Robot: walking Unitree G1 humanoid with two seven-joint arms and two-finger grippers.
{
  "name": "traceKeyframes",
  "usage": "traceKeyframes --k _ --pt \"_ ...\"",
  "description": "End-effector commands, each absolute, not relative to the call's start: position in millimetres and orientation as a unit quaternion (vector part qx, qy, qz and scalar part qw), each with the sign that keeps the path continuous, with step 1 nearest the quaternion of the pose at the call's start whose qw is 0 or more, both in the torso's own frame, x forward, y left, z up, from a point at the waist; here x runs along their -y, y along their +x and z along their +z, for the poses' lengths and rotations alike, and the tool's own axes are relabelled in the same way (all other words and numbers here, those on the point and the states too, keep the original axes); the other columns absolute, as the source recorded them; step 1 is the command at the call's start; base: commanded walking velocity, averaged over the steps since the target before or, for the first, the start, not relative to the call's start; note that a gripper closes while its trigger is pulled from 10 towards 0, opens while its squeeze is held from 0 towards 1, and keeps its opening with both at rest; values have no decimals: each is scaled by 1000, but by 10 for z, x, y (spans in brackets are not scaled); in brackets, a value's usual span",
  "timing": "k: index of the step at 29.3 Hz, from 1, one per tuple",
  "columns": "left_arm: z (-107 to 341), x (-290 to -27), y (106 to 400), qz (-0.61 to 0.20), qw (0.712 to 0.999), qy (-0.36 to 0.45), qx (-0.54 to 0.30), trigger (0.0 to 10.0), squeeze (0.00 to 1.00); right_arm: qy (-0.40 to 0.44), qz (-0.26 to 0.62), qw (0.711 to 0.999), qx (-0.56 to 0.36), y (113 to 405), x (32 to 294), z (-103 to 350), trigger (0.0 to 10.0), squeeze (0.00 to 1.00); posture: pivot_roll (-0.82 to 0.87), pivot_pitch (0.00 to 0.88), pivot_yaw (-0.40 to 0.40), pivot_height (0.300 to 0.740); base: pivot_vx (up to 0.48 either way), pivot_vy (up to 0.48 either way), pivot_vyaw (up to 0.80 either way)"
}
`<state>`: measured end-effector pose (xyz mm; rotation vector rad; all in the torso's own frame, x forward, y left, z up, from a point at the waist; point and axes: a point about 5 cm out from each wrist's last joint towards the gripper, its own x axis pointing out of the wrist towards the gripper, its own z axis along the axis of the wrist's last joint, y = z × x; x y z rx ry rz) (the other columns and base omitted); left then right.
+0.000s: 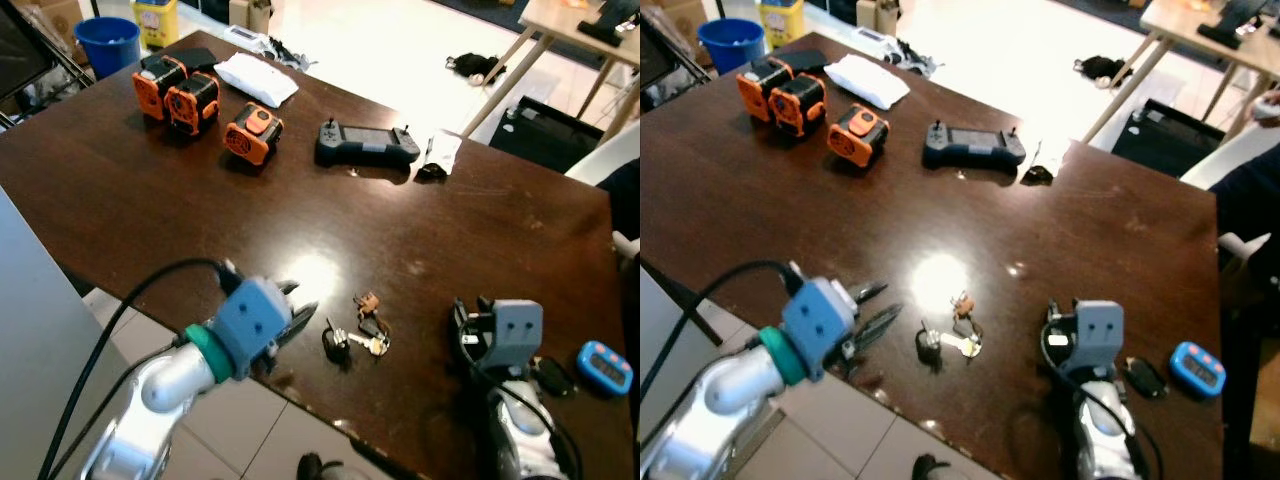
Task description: Hang keys on a hook
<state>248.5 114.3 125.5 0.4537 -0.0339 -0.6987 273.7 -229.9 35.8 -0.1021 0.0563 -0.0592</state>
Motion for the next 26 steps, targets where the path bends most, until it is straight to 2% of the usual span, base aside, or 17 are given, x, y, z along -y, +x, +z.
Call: traceKeyframes --k 1,7,11,12,13,16,20,23,24,26 --pt "1164 -1082 2503 -328 917 226 3 10000 0 -40 -33 989 -140 2450 2273 -64 10000 0 -56 124 -70 740 0 0 0" --pt "1097 -981 2626 -299 923 243 -17 10000 0 -8 -55 988 -142 2466 2285 -71 10000 0 -58 127 -69 740 0 0 0" --pt "1087 -879 2652 -314 918 241 -23 10000 0 8 -68 988 -136 2510 2292 -42 10000 0 -71 129 -56 740 0 0 0" --pt "1110 -783 2646 -354 905 237 -15 10000 0 15 -74 989 -131 2553 2289 -16 10000 0 -71 129 -49 740 0 0 0" --pt "1110 -783 2646 -354 905 237 -15 10000 0 15 -74 989 -131 2553 2289 -16 10000 0 -71 129 -49 740 0 0 0" --pt "1219 -653 2660 -446 865 229 19 10000 0 13 -75 989 -130 2598 2282 1 10000 0 -65 131 -51 740 0 0 0" --pt "1253 -621 2708 -456 859 232 24 10000 0 9 -73 988 -132 2598 2280 -5 10000 0 -65 132 -47 740 0 0 0" --pt "1338 -550 2817 -476 849 229 31 10000 0 5 -75 988 -133 2610 2267 -6 10000 0 -75 129 -25 740 0 0 0" --pt "1418 -506 2875 -501 834 229 36 10000 0 7 -79 988 -131 2622 2254 -1 10000 0 -82 125 -9 740 0 0 0" --pt "1418 -506 2875 -501 834 229 36 10000 0 7 -79 988 -131 2622 2254 -1 10000 0 -82 125 -9 740 0 0 0"
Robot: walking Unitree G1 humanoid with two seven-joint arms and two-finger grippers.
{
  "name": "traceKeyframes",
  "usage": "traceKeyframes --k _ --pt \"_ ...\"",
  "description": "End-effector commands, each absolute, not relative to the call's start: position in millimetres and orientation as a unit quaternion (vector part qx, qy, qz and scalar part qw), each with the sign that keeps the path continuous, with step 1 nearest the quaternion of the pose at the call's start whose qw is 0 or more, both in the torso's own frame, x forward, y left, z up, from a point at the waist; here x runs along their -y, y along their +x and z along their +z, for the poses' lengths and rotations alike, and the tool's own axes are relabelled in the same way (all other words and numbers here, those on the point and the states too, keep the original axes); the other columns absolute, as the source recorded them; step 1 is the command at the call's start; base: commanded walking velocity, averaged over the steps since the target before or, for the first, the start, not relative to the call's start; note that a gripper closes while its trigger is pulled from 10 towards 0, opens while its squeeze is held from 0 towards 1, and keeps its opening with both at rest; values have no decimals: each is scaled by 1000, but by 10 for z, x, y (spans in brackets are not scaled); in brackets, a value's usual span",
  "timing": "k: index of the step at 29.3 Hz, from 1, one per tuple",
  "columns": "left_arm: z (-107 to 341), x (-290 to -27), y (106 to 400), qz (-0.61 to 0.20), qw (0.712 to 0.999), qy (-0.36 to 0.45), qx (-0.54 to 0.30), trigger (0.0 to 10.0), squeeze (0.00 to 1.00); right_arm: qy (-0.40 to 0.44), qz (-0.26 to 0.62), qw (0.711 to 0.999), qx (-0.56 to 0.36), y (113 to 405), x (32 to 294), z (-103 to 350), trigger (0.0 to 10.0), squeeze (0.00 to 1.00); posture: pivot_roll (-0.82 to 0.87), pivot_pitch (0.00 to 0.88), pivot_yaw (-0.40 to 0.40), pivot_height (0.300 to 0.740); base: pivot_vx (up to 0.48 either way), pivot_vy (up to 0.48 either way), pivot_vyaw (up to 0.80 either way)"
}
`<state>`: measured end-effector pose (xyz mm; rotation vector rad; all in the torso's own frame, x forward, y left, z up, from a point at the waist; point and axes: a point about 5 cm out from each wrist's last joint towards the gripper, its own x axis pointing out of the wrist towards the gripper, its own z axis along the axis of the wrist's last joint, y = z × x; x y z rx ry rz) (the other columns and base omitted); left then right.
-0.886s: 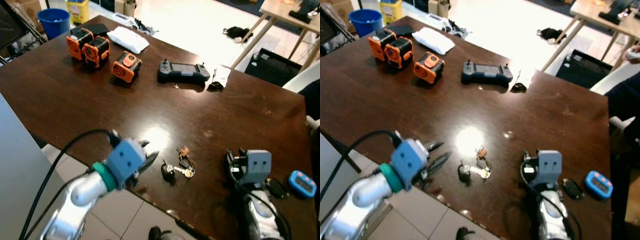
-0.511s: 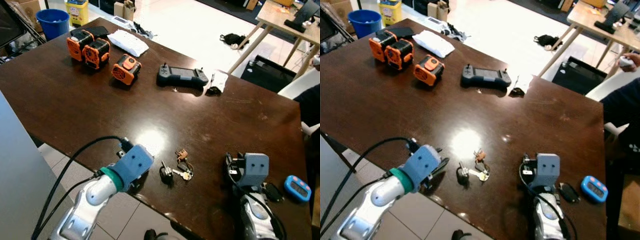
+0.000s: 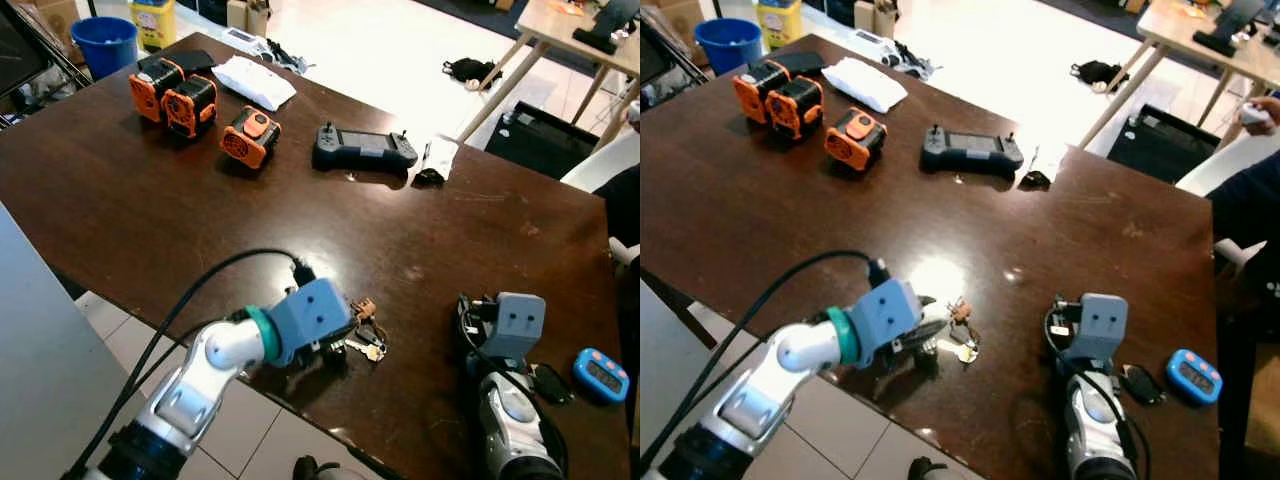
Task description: Hang keys on a hook
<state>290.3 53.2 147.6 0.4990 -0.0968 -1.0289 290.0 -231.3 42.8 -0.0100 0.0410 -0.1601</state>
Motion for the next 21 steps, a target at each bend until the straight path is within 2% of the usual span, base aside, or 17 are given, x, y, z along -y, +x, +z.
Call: traceKeyframes --k 1,3,4,5,6,8,9,10,11,12,13,15,16,21 --pt "1431 -508 2894 -510 824 244 39 10000 0 9 -82 988 -129 2628 2243 0 10000 0 -87 121 10 740 0 0 0" --pt "1431 -508 2894 -510 824 244 39 10000 0 9 -82 988 -129 2628 2243 0 10000 0 -87 121 10 740 0 0 0" --pt "1390 -536 2920 -515 807 286 35 10000 0 13 -85 988 -128 2633 2223 -2 10000 0 -88 118 34 740 0 0 0" --pt "1390 -536 2920 -515 807 286 35 10000 0 13 -85 988 -128 2633 2223 -2 10000 0 -88 118 34 740 0 0 0" --pt "1336 -572 2939 -522 790 320 24 10000 0 18 -87 988 -127 2639 2202 -3 10000 0 -87 117 49 740 0 0 0" --pt "1336 -572 2939 -522 790 320 24 10000 0 18 -87 988 -127 2639 2202 -3 10000 0 -87 117 49 740 0 0 0" --pt "1276 -614 2950 -532 771 349 9 10000 0 21 -89 988 -126 2648 2180 -3 10000 0 -85 115 64 740 0 0 0" --pt "1276 -614 2950 -532 771 349 9 10000 0 21 -89 988 -126 2648 2180 -3 10000 0 -85 115 64 740 0 0 0" --pt "1187 -660 2951 -544 752 372 -14 10000 0 26 -92 988 -124 2657 2163 -1 10000 0 -89 110 76 740 0 0 0" --pt "1187 -660 2951 -544 752 372 -14 10000 0 26 -92 988 -124 2657 2163 -1 10000 0 -89 110 76 740 0 0 0" --pt "1115 -694 2950 -556 737 383 -33 10000 0 29 -95 988 -122 2662 2155 1 10000 0 -89 110 76 740 0 0 0" --pt "1115 -694 2950 -556 737 383 -33 10000 0 29 -95 988 -122 2662 2155 1 10000 0 -89 110 76 740 0 0 0" --pt "1066 -722 2954 -563 726 391 -46 10000 0 31 -96 987 -121 2668 2149 3 10000 0 -91 108 79 740 0 0 0" --pt "1011 -768 2956 -578 712 393 -68 10000 0 31 -96 988 -121 2672 2143 5 10000 0 -90 106 77 740 0 0 0"
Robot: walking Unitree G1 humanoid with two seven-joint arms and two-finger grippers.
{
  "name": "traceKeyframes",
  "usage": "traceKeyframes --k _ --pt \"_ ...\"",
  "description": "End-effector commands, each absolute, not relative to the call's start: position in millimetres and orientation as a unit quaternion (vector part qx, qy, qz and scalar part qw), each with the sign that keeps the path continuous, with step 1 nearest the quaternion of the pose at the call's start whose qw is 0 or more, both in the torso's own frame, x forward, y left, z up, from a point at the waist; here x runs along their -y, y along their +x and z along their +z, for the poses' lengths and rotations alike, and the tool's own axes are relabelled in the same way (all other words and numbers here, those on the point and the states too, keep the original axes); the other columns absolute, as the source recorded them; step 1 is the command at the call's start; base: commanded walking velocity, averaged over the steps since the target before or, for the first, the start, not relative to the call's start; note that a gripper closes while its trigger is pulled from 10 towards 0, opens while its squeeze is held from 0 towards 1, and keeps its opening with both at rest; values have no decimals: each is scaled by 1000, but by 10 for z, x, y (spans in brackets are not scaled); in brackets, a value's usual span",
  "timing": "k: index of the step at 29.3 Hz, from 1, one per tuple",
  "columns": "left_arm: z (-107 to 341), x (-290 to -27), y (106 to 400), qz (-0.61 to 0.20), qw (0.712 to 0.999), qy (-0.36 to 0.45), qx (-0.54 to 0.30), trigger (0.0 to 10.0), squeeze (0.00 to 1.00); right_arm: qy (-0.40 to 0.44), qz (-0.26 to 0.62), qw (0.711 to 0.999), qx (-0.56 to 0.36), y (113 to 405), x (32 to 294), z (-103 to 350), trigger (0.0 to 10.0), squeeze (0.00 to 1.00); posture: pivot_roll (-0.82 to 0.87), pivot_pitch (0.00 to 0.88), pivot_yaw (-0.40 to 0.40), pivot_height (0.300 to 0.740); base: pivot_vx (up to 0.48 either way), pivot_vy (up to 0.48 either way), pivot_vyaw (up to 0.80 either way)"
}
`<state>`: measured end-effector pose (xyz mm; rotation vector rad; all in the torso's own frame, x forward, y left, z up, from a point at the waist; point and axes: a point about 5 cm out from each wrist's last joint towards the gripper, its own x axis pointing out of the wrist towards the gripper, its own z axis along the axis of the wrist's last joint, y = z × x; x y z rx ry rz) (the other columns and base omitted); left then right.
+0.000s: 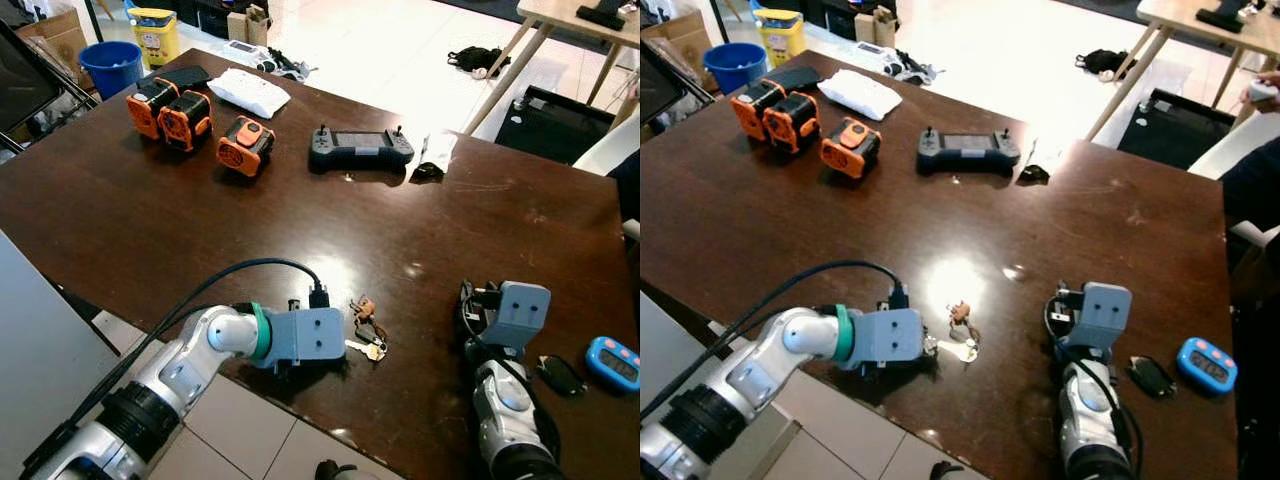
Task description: Hang keys on a hook
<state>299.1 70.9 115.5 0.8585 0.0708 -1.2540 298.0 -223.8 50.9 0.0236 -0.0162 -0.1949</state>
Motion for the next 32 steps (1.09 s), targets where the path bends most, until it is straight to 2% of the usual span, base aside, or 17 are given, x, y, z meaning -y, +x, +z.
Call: traceKeyframes --k 1,4,5,7,8,11,12,15,16,17,18,21,27,28,30,31,32 --pt "1011 -768 2956 -578 712 393 -68 10000 0 31 -96 988 -121 2672 2143 5 10000 0 -90 106 77 740 0 0 0" --pt "960 -811 2950 -587 701 396 -84 10000 0 28 -94 988 -120 2676 2143 7 10000 0 -90 106 77 740 0 0 0" --pt "935 -828 2947 -588 698 400 -89 7098 0 27 -92 988 -120 2681 2146 11 10000 0 -90 106 77 740 0 0 0" --pt "935 -828 2947 -588 698 400 -89 7098 0 27 -92 988 -120 2681 2146 11 10000 0 -90 106 77 740 0 0 0" --pt "918 -840 2939 -588 696 401 -91 4118 0 25 -91 988 -120 2684 2148 14 10000 0 -83 111 58 740 0 0 0" --pt "918 -840 2939 -588 696 401 -91 4118 0 25 -91 988 -120 2684 2148 14 10000 0 -83 111 58 740 0 0 0" --pt "894 -854 2951 -578 700 410 -94 0 0 24 -89 988 -120 2686 2150 16 10000 0 -80 113 54 740 0 0 0" --pt "880 -864 2973 -566 706 414 -93 0 0 23 -87 989 -120 2687 2148 17 10000 0 -80 115 52 740 0 0 0" --pt "936 -842 2996 -556 728 393 -80 0 0 22 -86 989 -120 2688 2143 16 10000 0 -78 116 52 740 0 0 0" --pt "936 -842 2996 -556 728 393 -80 0 0 22 -86 989 -120 2688 2143 16 10000 0 -78 116 52 740 0 0 0" --pt "1020 -818 3015 -551 748 363 -64 0 0 22 -85 989 -121 2689 2139 15 10000 0 -78 116 52 740 0 0 0" --pt "1264 -784 3021 -552 776 305 -20 0 0 21 -83 989 -121 2688 2132 11 10000 0 -76 119 50 740 0 0 0" --pt "1515 -883 3025 -549 783 293 18 0 0 20 -80 989 -122 2694 2117 10 10000 0 -76 119 50 740 0 0 0" --pt "1524 -934 3019 -551 778 302 13 10000 0 20 -79 989 -122 2695 2116 11 10000 0 -69 119 47 740 0 0 0" --pt "1490 -1047 2964 -568 758 320 -4 10000 0 19 -78 989 -122 2698 2116 13 10000 0 -69 119 47 740 0 0 0" --pt "1448 -1091 2931 -571 753 326 -11 10000 753 18 -77 989 -122 2697 2117 12 10000 0 -69 118 46 740 0 0 0" --pt "1420 -1115 2912 -573 751 328 -14 10000 753 18 -77 989 -122 2696 2118 12 10000 0 -69 118 46 740 0 0 0"
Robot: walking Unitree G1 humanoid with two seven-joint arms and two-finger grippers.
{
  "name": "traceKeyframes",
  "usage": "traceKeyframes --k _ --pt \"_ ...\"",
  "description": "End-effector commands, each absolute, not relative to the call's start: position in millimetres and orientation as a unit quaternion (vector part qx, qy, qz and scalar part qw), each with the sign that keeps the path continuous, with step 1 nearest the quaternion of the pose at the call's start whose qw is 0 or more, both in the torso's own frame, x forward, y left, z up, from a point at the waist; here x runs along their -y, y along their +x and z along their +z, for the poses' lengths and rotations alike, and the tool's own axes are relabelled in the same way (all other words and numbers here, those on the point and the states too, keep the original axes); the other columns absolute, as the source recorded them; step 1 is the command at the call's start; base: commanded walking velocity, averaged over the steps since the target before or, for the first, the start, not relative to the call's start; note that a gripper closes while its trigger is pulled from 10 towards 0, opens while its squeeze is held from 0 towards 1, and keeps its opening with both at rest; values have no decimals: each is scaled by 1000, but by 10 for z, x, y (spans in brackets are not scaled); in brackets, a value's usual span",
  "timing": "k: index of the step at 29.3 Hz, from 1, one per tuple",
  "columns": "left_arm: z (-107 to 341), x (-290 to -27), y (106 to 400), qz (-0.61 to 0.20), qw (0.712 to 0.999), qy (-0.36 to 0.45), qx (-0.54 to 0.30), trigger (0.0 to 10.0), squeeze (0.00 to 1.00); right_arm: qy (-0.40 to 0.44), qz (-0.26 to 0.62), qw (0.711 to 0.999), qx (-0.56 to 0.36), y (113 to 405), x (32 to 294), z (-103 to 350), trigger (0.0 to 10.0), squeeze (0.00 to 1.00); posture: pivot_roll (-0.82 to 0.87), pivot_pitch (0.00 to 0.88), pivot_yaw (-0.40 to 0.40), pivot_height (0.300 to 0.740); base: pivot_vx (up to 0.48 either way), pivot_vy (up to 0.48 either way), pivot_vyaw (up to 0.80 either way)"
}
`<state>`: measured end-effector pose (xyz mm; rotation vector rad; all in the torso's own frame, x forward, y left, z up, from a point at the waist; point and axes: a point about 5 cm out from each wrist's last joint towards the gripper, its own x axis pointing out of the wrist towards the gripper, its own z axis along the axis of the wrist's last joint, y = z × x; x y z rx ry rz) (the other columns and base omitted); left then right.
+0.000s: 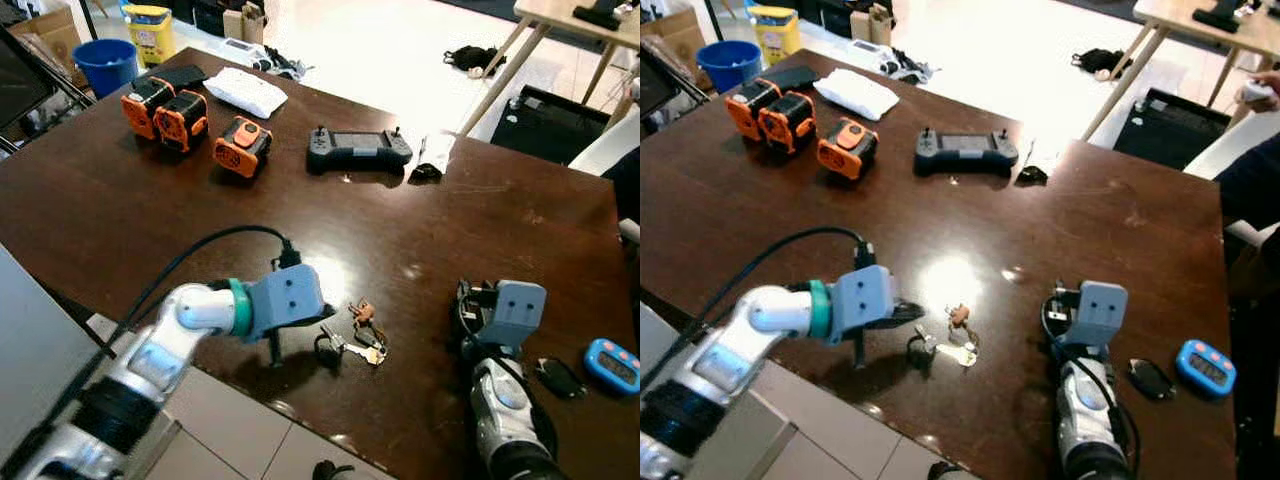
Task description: Hang keys on a hook
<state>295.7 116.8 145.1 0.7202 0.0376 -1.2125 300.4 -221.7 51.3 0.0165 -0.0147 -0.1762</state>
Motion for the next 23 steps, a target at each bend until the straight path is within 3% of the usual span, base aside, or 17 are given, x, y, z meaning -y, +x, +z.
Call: traceKeyframes --k 1,8,14,15,16,23 --pt "1361 -1128 2870 -579 743 334 -23 10000 1000 17 -77 989 -123 2694 2121 10 10000 0 -69 117 45 740 0 0 0" --pt "1158 -1069 2676 -612 718 325 -63 10000 1000 14 -77 989 -124 2683 2139 4 10000 0 -75 112 42 740 0 0 0" --pt "1130 -1020 2624 -620 717 312 -69 10000 1000 11 -76 989 -125 2681 2151 5 10000 0 -80 112 39 740 0 0 0" --pt "1127 -1003 2618 -621 719 306 -70 10000 714 10 -75 989 -125 2680 2153 5 10000 0 -80 112 39 740 0 0 0" --pt "1122 -970 2620 -619 723 299 -69 10000 0 9 -75 989 -125 2678 2157 3 10000 0 -80 114 37 740 0 0 0" --pt "1098 -799 2697 -592 755 277 -61 10000 0 5 -72 989 -128 2671 2163 -3 10000 0 -82 115 35 740 0 0 0"
